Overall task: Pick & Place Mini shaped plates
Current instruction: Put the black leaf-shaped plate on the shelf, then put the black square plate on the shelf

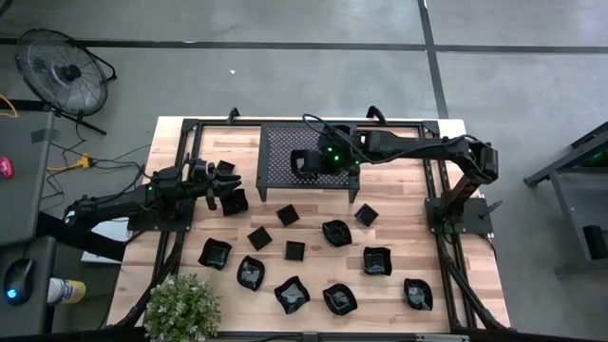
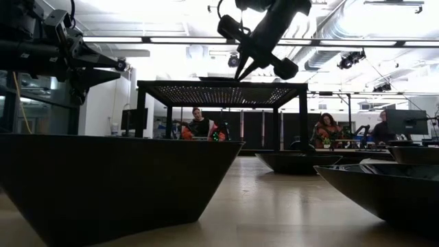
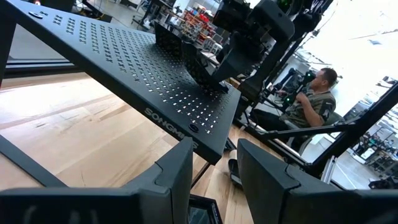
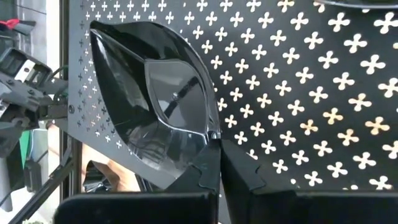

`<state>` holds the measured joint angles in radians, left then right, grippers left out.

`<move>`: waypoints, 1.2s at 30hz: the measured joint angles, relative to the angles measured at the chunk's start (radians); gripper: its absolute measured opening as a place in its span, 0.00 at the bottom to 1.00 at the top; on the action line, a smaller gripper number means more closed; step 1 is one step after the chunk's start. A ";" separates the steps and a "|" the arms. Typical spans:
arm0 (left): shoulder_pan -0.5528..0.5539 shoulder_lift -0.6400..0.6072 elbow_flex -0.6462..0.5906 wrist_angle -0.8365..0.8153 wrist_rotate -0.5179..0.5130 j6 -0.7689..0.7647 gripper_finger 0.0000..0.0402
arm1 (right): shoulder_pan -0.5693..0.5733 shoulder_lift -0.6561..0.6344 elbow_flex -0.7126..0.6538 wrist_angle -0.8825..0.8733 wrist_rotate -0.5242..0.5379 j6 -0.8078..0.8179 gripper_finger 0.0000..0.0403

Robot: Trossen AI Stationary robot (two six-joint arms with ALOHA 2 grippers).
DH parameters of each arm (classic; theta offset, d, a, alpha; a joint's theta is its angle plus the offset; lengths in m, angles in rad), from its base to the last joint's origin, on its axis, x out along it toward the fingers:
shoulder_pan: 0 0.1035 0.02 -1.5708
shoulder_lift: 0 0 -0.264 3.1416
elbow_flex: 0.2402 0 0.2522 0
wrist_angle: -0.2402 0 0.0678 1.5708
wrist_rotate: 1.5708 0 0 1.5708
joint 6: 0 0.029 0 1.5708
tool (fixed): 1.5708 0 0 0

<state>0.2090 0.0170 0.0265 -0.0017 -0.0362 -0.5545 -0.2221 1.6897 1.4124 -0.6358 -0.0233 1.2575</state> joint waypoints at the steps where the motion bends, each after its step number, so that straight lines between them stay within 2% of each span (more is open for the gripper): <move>1: 0.000 0.000 0.000 0.000 0.000 0.000 0.31 | -0.001 0.000 0.000 -0.001 -0.002 0.000 0.01; 14: 0.000 0.000 0.000 0.000 0.000 0.000 0.31 | -0.007 0.000 0.000 -0.020 -0.007 -0.024 0.15; 26: 0.000 0.000 0.000 0.000 0.000 0.000 0.31 | -0.007 -0.020 0.000 -0.020 -0.013 -0.089 0.20; 36: 0.000 0.000 0.000 0.000 0.000 0.000 0.31 | 0.010 -0.105 0.000 -0.083 0.037 -0.130 0.29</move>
<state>0.2089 0.0172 0.0267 -0.0017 -0.0363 -0.5543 -0.2119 1.5845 1.4120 -0.7188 0.0141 1.1273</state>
